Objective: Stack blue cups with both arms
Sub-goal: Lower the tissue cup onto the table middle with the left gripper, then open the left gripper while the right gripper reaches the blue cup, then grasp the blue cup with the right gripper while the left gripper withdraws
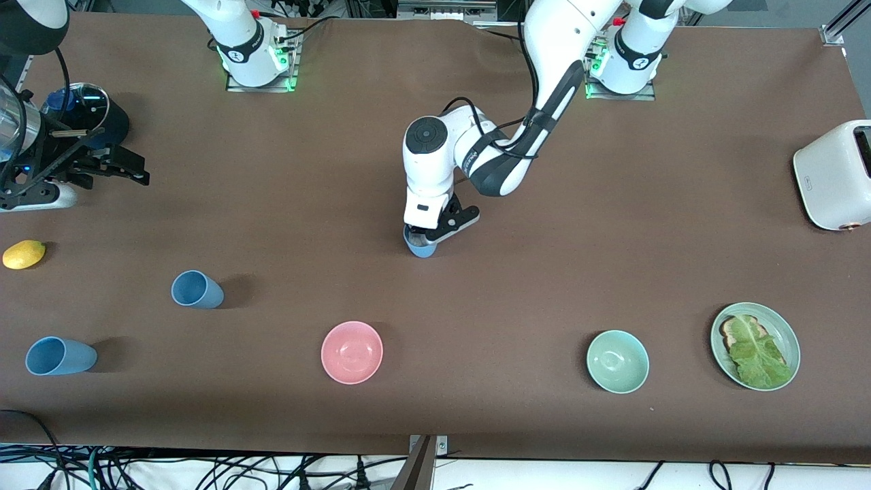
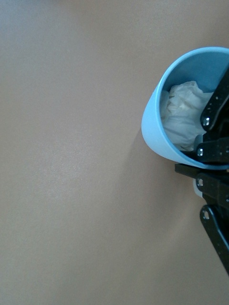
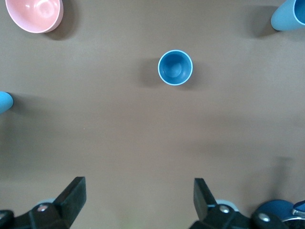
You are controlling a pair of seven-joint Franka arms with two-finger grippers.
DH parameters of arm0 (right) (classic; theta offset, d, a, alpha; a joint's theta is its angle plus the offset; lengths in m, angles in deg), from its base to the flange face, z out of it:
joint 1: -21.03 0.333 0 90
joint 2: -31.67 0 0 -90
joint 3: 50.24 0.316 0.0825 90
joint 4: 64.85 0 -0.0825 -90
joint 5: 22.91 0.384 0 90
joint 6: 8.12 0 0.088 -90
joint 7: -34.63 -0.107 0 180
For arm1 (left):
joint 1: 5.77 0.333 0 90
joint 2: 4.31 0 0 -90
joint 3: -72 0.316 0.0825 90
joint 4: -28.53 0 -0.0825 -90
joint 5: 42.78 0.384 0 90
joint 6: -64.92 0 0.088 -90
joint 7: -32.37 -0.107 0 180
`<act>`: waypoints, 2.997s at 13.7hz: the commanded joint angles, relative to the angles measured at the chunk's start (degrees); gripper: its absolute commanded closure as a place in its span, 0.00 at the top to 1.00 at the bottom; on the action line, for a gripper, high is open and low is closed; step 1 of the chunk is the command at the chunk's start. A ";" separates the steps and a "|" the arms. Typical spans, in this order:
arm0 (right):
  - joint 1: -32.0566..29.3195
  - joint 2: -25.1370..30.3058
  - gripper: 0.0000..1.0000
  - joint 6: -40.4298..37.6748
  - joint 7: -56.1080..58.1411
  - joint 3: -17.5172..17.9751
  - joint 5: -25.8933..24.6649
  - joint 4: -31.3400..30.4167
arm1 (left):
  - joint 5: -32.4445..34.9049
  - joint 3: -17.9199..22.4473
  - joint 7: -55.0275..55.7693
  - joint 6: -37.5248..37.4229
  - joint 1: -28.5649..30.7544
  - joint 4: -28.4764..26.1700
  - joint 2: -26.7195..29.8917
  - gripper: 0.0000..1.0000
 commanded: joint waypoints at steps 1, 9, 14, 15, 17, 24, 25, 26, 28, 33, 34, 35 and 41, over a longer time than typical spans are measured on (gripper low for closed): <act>0.10 -0.24 1.00 0.20 0.28 0.23 0.10 0.19 | 2.24 0.20 1.10 0.56 -0.25 1.84 -1.72 0.24; 0.28 -2.97 1.00 2.47 0.54 0.23 0.01 0.02 | 6.28 0.37 -1.61 0.47 0.19 1.84 0.38 0.67; 0.19 -6.47 1.00 6.08 1.24 0.23 -0.07 -0.16 | 5.67 0.20 -5.93 -0.06 1.42 1.05 2.76 0.74; 0.10 -7.70 1.00 7.39 1.24 0.23 -0.07 -0.51 | 5.67 0.20 -6.10 -0.06 1.42 0.96 2.94 0.75; 0.10 -10.08 1.00 11.77 1.24 0.23 -0.07 -2.78 | 5.67 0.20 -6.37 -0.14 1.51 0.44 3.73 0.78; 0.19 -15.80 1.00 29.96 3.34 0.23 -0.25 -10.68 | 2.26 -0.24 -11.45 -2.42 2.12 -1.06 9.17 1.00; 0.10 -15.80 1.00 33.30 4.57 0.23 -0.25 -12.79 | 1.37 -0.24 -13.12 -3.04 2.21 -0.97 10.14 1.00; 0.10 -15.89 1.00 35.16 5.10 0.14 -0.25 -14.03 | 1.27 -0.24 -13.92 -4.52 2.56 -0.54 10.93 1.00; 0.01 -17.20 1.00 36.93 5.20 0.06 -0.25 -14.49 | -0.12 -0.51 -16.81 -8.13 3.96 0.87 12.07 1.00; 0.01 -20.11 1.00 39.84 5.37 0.06 -0.25 -14.23 | -4.70 -0.15 -25.78 -24.20 5.46 11.49 12.70 1.00; 0.01 -20.11 0.99 40.36 5.37 0.06 -0.68 -14.22 | -5.49 -0.16 -26.58 -26.58 5.55 12.55 12.70 1.00; -0.07 -20.81 0.99 41.32 5.37 0.06 -1.12 -14.22 | -5.93 -0.07 -28.24 -28.25 6.51 13.61 13.31 1.00; 0.19 -22.57 0.93 42.30 5.29 0.06 -1.22 -12.91 | -8.05 -0.07 -46.51 -34.06 15.90 13.71 19.54 1.00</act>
